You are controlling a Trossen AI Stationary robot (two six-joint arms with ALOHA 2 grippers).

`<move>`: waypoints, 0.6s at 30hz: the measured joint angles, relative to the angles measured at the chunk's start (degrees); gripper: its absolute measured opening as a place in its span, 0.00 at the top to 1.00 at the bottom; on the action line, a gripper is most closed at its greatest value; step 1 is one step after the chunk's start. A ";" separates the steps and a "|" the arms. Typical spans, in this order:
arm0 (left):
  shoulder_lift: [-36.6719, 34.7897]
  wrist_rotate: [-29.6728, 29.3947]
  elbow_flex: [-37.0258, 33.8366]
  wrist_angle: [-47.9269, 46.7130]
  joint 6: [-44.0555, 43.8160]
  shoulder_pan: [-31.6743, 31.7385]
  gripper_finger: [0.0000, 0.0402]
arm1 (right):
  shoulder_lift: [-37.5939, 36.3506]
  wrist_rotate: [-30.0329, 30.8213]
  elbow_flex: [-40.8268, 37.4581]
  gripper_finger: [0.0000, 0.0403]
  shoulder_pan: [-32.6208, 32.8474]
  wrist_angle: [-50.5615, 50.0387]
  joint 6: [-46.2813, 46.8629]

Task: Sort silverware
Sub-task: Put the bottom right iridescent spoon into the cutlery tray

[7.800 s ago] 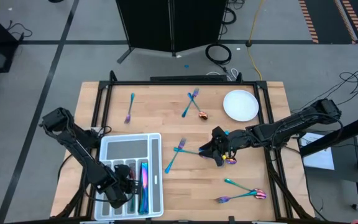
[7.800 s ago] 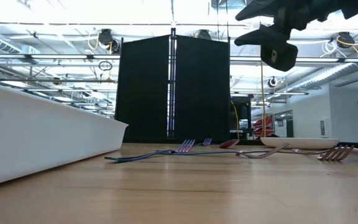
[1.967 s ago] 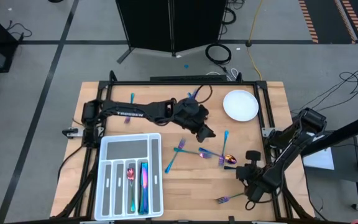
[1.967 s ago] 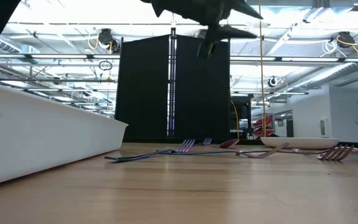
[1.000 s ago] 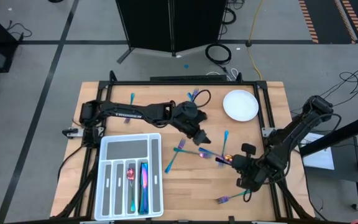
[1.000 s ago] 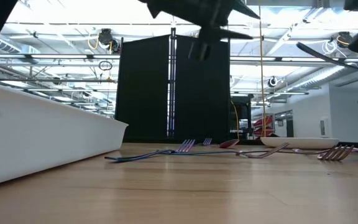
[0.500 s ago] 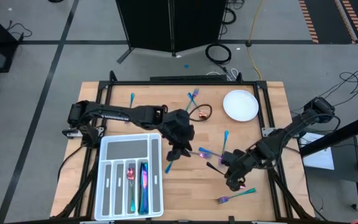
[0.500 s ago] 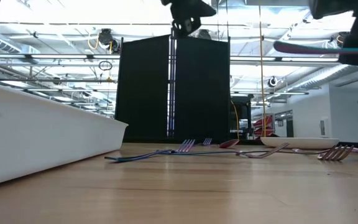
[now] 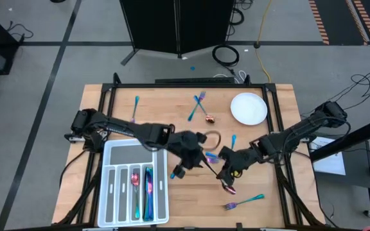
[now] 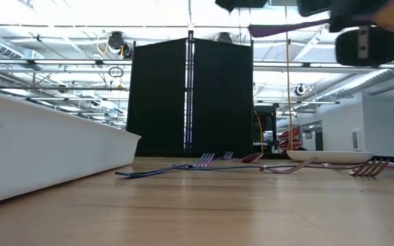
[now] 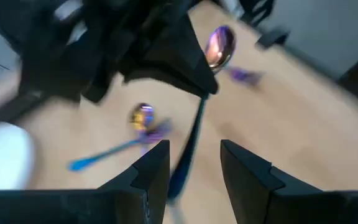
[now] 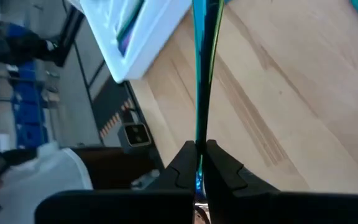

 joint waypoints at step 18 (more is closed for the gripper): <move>0.49 -20.28 -0.01 -0.02 25.07 -6.45 0.64 | 0.00 -5.97 0.00 1.00 -8.15 12.65 4.77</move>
